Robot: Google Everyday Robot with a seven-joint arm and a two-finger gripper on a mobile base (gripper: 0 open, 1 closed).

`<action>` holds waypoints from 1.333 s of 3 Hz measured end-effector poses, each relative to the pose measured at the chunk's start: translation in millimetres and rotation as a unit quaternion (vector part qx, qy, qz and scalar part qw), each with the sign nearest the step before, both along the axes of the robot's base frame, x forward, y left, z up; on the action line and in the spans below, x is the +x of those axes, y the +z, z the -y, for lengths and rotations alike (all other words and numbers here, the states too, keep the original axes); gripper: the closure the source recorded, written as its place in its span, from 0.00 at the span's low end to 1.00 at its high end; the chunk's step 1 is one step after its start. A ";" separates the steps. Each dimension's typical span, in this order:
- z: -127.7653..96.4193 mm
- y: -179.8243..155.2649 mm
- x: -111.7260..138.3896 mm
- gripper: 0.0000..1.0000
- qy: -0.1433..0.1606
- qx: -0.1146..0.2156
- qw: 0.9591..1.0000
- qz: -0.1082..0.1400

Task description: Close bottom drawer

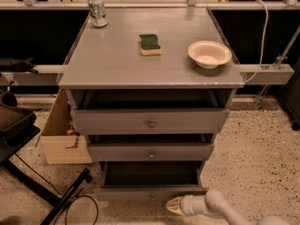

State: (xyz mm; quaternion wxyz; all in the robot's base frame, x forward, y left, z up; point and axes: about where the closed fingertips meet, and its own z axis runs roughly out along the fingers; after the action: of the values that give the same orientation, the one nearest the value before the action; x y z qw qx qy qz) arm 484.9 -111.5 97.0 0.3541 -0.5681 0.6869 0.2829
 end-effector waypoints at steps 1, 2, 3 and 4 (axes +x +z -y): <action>0.5 11.1 25.5 1.00 -0.004 0.005 1.000 0.013; 0.9 26.6 59.0 1.00 -0.010 0.011 0.999 0.032; 0.9 26.6 59.1 1.00 -0.010 0.011 0.999 0.032; 1.8 42.3 96.3 1.00 -0.016 0.017 0.998 0.051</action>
Offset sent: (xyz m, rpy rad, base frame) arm 0.1810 -0.0090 0.0797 0.0546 -0.1871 -0.0576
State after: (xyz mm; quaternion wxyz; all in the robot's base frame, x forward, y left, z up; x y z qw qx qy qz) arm 581.2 -113.3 139.3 0.4026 -0.5647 0.6722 0.2593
